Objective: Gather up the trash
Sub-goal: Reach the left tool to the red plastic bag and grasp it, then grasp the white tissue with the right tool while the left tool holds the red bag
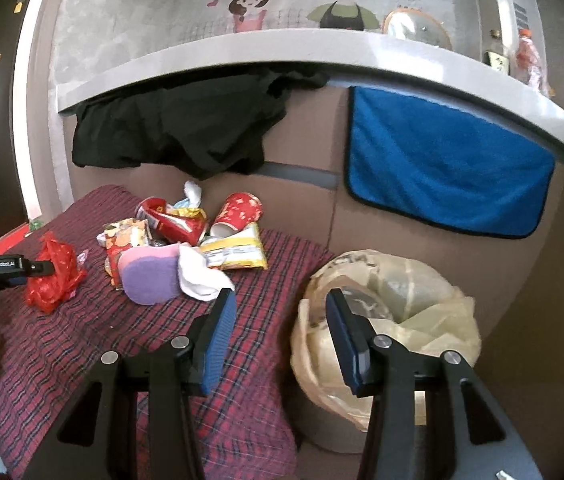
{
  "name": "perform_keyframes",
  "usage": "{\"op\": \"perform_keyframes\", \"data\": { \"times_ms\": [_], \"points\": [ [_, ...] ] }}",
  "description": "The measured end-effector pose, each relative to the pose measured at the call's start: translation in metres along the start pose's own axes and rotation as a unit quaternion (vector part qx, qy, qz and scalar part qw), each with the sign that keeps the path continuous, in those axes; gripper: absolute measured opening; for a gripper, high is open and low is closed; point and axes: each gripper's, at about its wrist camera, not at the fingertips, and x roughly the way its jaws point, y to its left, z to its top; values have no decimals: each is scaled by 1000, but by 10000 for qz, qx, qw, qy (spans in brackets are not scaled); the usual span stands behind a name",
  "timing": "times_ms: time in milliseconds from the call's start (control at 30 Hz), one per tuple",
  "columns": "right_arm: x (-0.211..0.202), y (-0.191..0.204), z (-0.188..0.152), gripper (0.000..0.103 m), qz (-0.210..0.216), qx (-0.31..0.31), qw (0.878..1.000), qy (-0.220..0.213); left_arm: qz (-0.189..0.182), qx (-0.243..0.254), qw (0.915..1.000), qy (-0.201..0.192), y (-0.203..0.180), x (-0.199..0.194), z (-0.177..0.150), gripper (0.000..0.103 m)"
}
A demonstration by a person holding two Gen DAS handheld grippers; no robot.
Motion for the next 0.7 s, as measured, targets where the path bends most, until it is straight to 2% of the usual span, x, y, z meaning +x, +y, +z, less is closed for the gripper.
{"op": "perform_keyframes", "data": {
  "times_ms": [200, 333, 533, 700],
  "points": [
    [-8, -15, -7, 44, -31, 103, 9999, 52, -6, 167, 9999, 7, -11, -7, -2, 44],
    [-10, -19, -14, 44, 16, 82, 9999, 85, -29, 441, 9983, -368, -22, -25, -4, 42],
    [-4, -17, -17, 44, 226, 160, 9995, 169, -75, 753, 9945, -718, -40, -49, -8, 42],
    [8, 2, -3, 44, 526, 91, 9985, 76, -142, 1034, 9882, -1124, -55, -68, -11, 42]
  ]
}}
